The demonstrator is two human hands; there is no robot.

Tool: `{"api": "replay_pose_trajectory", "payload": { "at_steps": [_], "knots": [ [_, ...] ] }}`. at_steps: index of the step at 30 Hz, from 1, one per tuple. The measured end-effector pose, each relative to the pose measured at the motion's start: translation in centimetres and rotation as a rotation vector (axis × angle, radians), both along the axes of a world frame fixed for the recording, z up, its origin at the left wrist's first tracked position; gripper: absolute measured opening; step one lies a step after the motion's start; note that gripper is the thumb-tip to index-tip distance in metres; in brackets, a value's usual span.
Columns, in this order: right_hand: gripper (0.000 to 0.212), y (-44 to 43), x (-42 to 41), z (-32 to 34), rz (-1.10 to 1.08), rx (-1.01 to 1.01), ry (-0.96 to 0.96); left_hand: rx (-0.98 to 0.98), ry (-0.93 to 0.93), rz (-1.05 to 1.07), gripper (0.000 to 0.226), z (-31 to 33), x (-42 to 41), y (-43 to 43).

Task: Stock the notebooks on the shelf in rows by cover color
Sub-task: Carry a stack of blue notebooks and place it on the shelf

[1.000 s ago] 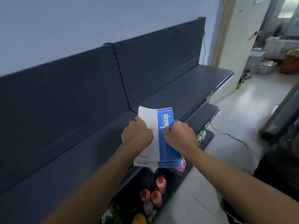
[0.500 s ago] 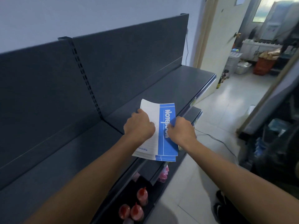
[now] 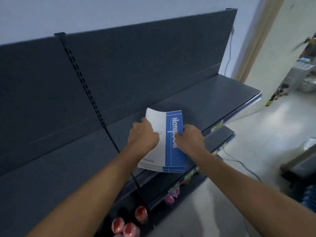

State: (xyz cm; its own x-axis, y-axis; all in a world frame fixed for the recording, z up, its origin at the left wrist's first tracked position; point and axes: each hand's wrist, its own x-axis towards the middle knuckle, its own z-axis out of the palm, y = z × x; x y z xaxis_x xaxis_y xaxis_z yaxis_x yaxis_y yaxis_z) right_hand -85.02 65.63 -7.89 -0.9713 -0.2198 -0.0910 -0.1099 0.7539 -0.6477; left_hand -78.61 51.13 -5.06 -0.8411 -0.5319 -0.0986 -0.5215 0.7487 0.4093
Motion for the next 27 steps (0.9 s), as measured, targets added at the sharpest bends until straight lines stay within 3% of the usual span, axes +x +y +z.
{"api": "replay_pose_trajectory", "payload": {
  "at_steps": [3,10,18,27],
  "knots": [
    [0.016,-0.8,-1.4,-0.7,0.102,-0.038,-0.036,0.065,0.007,0.093,0.038,-0.8,0.6,-0.6],
    [0.017,-6.2,-3.8,-1.0,0.328,-0.013,-0.056,0.153,-0.069,0.349,0.062,-1.4,1.3,-4.1],
    [0.019,-11.3,-6.0,-1.7,0.458,0.076,0.003,0.253,-0.074,0.469,0.068,-3.1,0.8,-7.7],
    [0.017,-13.7,-8.7,-3.6,0.506,0.211,0.009,0.237,-0.042,0.506,0.054,-5.3,-1.2,-8.3]
  ]
}}
